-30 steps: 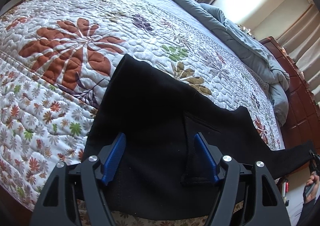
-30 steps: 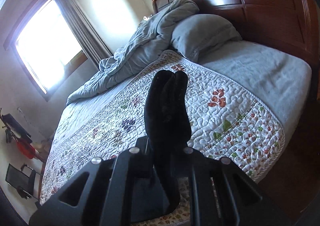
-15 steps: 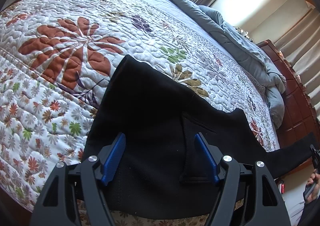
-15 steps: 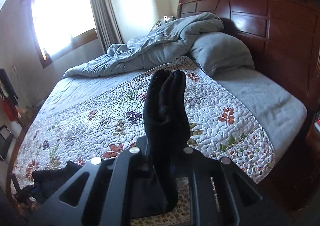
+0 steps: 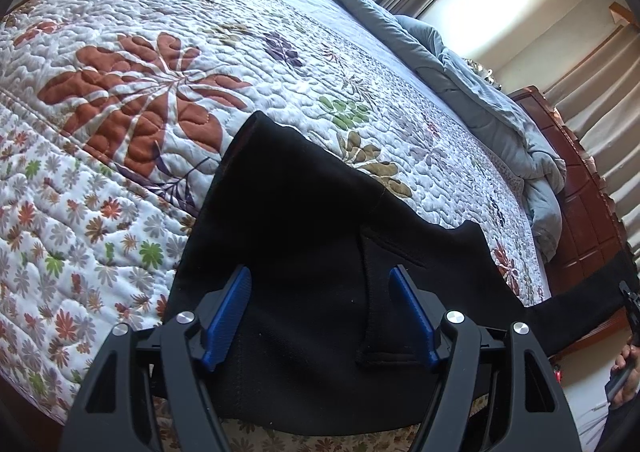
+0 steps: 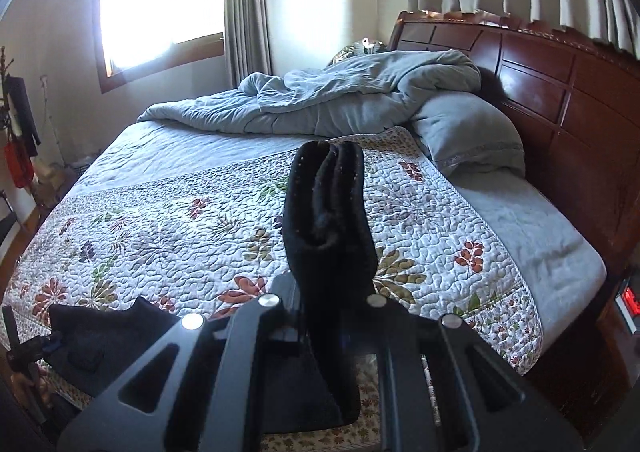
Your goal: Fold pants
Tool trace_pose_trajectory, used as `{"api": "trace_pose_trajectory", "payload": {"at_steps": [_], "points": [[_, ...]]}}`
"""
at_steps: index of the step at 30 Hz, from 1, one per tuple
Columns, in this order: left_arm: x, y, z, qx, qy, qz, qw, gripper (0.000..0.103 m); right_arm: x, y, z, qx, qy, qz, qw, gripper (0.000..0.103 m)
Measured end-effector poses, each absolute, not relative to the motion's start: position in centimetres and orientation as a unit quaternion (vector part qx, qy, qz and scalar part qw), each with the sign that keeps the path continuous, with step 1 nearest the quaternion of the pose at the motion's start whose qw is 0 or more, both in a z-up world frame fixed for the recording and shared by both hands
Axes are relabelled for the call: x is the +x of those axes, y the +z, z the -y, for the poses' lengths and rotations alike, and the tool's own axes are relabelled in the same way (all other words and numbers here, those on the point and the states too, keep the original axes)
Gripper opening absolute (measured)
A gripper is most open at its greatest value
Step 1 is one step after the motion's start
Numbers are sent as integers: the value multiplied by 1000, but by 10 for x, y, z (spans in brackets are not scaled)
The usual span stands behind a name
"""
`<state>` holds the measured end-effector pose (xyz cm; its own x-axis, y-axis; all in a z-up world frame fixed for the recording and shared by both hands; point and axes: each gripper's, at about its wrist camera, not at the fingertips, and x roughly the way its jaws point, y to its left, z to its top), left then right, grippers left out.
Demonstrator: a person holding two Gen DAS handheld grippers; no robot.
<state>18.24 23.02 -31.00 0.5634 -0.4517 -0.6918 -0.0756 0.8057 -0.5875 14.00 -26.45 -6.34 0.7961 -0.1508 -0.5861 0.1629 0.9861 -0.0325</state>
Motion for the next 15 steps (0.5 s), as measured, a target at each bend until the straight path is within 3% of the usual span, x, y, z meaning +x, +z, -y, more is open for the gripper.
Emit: {"api": "trace_pose_trajectory", "payload": {"at_steps": [15], "points": [[179, -310, -234, -304, -120, -448, 832, 72, 148, -76, 198, -90, -63, -317, 942, 11]]}}
